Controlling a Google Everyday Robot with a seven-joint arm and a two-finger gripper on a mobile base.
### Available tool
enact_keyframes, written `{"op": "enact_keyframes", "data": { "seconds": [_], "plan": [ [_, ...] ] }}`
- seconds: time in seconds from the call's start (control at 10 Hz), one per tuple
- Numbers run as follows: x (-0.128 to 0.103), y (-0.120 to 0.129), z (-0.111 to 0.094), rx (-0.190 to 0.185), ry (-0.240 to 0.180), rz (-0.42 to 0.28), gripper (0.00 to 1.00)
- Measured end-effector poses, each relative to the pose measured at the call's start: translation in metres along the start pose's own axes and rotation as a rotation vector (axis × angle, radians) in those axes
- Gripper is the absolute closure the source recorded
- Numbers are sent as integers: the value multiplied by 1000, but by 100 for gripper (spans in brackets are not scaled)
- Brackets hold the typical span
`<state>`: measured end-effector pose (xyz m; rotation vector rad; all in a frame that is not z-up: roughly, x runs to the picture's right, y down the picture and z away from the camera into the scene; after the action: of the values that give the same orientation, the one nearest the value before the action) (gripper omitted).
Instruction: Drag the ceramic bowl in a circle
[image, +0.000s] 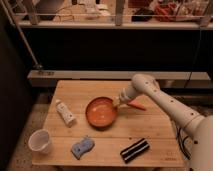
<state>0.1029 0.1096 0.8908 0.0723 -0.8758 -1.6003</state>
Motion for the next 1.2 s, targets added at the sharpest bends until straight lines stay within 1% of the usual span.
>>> {"op": "enact_keyframes", "data": {
  "seconds": [0.2,0.3,0.4,0.5,0.6,0.7,0.9,1.0,1.2],
  "plan": [
    [-24,34,-21,-7,13,85,99],
    [-38,48,-34,-16,30,119,99],
    [-54,57,-48,-26,55,147,99],
    [-72,63,-62,-34,69,166,99],
    [-79,63,-66,-38,67,162,99],
    [-87,60,-67,-43,53,142,99],
    [-107,44,-59,-49,13,92,99],
    [-111,32,-53,-46,0,66,99],
    [-111,-6,-30,-37,-35,-27,99]
  ]
}}
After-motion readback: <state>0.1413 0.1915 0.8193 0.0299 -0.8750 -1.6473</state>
